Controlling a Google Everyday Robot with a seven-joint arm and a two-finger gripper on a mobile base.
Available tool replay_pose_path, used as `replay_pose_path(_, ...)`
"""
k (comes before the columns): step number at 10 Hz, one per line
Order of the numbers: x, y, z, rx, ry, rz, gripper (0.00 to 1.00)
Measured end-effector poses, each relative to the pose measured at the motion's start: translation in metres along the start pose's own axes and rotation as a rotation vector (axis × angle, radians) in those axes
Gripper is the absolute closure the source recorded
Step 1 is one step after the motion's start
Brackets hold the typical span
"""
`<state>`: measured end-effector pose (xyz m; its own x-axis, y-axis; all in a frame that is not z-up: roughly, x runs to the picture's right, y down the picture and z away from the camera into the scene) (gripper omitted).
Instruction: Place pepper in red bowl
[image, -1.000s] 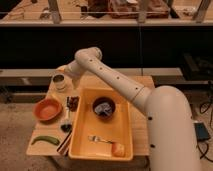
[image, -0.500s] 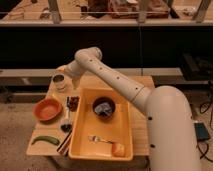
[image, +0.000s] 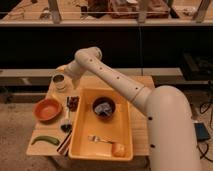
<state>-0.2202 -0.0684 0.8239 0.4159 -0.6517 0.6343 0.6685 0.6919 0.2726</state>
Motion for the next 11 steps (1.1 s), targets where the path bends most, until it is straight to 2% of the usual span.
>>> replay_pose_path(4, 0.000, 0.000, 0.000, 0.000, 0.000, 0.000, 0.20)
replay_pose_path(6, 0.000, 0.001, -0.001, 0.011, 0.000, 0.041, 0.20)
replay_pose_path(7, -0.003, 0.004, -0.007, 0.028, 0.037, 0.144, 0.20)
replay_pose_path(9, -0.014, 0.007, -0.016, 0.058, 0.090, 0.280, 0.20)
replay_pose_path(11, -0.030, 0.008, -0.022, 0.095, 0.120, 0.394, 0.20)
